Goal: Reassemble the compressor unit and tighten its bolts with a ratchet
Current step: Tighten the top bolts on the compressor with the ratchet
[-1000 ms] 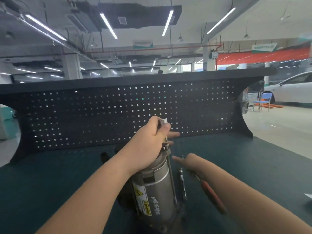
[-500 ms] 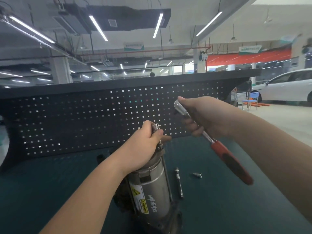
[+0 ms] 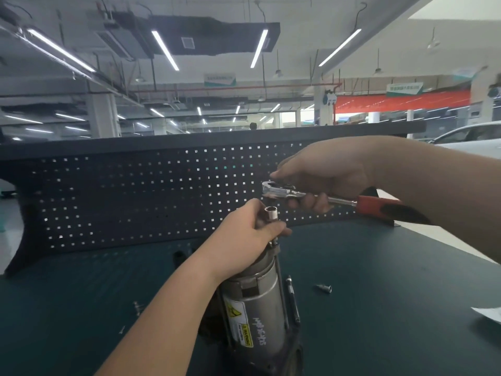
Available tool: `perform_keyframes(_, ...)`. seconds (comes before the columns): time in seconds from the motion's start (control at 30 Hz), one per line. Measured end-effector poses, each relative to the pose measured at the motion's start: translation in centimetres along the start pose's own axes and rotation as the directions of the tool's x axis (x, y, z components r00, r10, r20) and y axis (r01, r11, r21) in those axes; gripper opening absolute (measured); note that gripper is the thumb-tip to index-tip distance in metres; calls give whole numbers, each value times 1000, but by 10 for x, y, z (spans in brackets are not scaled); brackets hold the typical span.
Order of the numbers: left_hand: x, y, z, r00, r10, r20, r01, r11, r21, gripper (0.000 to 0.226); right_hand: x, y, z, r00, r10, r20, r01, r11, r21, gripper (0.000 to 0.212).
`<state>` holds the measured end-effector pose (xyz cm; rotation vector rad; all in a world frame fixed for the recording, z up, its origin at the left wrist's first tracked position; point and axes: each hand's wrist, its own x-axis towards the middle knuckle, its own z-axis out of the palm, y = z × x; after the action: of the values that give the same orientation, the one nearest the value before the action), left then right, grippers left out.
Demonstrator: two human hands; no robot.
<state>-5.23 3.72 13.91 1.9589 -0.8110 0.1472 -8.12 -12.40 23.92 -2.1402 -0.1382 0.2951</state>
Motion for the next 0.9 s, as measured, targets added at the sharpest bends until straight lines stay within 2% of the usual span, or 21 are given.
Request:
perform_keyframes(0.17,0,0,0,1000,6,-2,-6,1000,4,18,-3,-8,1,994,98,56,-95,994,-56,23)
perform_keyframes(0.37,1,0,2,1000,3,-1,-3,1000,-1,13,-6,-12,7,995,60,-78,-71,987,-145,22)
perform_keyframes(0.57,3,-1,1,1000,19,-2,-19,1000,13,18,-5,-16,12,992,55,-116,-77,979,-191,25)
perform_keyframes(0.7,4,-2,1,1000,23,0,-23,999,29,20,-5,-23,16,984,15,-175,-66,955,-290,27)
perform_keyframes(0.9,5,-4,2,1000,22,-1,-22,1000,21,7,-6,-20,16,978,107,-181,-142,972,-189,30)
